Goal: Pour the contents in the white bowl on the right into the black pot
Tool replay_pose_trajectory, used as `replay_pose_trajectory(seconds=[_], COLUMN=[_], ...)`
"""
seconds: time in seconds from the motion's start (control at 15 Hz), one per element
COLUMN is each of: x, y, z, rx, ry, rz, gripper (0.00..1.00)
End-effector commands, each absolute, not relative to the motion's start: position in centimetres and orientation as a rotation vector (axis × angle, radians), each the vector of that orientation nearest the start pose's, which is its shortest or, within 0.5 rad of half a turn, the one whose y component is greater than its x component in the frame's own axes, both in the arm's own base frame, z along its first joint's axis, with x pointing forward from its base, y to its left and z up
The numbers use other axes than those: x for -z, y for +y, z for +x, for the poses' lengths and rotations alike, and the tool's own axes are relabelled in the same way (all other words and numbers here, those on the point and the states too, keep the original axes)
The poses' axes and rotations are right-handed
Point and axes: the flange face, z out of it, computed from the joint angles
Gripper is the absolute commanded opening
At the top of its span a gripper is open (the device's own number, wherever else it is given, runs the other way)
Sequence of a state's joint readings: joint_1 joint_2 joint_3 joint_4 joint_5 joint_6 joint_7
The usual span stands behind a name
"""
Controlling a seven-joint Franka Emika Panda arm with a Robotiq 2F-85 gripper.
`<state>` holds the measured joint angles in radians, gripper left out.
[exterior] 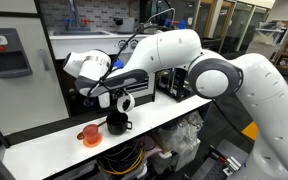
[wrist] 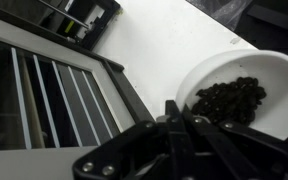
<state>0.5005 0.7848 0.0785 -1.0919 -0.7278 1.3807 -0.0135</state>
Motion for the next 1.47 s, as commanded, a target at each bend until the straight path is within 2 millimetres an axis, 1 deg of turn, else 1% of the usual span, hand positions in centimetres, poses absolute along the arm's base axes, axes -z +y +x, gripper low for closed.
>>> replay_pose_trajectory(seconds=[0.0, 0.33, 0.87, 1.4], x=[-34.9, -34.2, -34.3, -33.8], y=[31.1, 32.0, 32.8, 33.8], z=[64.8, 64.7, 64.7, 64.5], rx=[0.369, 0.389, 0.406, 0.451], ry=[0.758, 0.789, 0.814, 0.901], rz=[2.161, 2.086, 1.971, 1.887], gripper=[0.01, 0.01, 0.01, 0.01])
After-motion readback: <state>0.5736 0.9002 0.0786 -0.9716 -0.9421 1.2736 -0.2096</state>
